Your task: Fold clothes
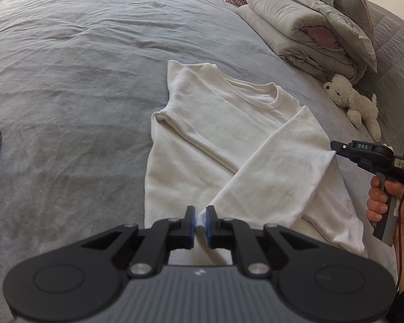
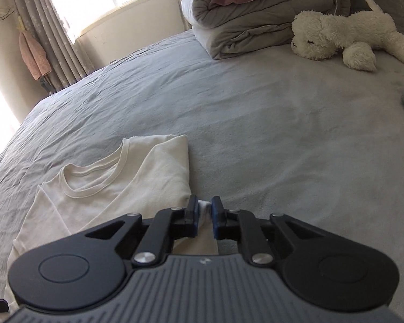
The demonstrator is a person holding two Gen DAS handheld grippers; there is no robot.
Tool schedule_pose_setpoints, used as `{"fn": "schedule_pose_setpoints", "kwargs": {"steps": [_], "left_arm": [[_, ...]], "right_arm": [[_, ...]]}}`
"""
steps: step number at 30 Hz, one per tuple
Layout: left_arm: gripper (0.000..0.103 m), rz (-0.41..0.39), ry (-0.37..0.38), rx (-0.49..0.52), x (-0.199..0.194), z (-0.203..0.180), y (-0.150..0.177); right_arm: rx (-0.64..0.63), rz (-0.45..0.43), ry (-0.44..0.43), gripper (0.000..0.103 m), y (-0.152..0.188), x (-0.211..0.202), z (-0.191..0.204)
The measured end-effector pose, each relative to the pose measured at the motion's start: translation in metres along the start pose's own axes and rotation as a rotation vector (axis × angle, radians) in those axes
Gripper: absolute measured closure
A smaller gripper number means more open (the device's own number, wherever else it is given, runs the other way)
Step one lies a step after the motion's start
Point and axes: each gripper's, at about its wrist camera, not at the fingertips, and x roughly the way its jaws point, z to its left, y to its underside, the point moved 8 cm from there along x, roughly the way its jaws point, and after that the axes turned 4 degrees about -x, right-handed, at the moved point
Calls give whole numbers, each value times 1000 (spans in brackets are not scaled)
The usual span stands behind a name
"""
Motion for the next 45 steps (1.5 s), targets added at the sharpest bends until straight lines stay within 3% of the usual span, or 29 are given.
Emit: {"fn": "schedule_pose_setpoints", "kwargs": {"steps": [3,6,10,13,19,21,22,27,32,34,36,38,40,43,45], "left_arm": [[95,21,-29,12,8,2,4],[95,27,-29,10,8,3,5],[95,26,-22,11,5,2,3],[95,32,-24,10,7,3,3],[95,30,-17,9,7,4,0],[95,29,-16,18,7,4,-1],[95,28,-15,23,6,4,-1],[97,-6,-24,41,-3,3,-7],[97,-38,-27,62,-10,2,-13],[97,-16,-31,66,-4,3,-10],[97,0,-34,54,0,6,-8],[97,8,-36,44,2,8,-7],[97,2,-33,43,0,7,-8],[97,-8,-30,40,-2,7,-10],[97,-8,-33,37,0,8,-10]], "right_arm": [[22,53,35,93,9,10,-5],[-94,37,20,90,3,7,6],[-179,-61,-20,63,-29,0,14],[-169,-54,-72,63,-47,16,22],[-126,14,-67,63,-59,71,29],[-164,37,-38,76,-57,82,30],[-199,38,-21,99,-57,84,30],[-315,-80,-66,100,-69,64,41],[-381,-136,101,103,-75,74,23],[-379,-94,111,103,-65,80,15],[-364,-81,62,103,-57,71,11],[-366,-56,-20,85,-51,53,10],[-381,-18,-107,77,-44,36,10],[-415,40,-230,77,-31,10,10],[-460,77,-267,77,-13,7,11]]}}
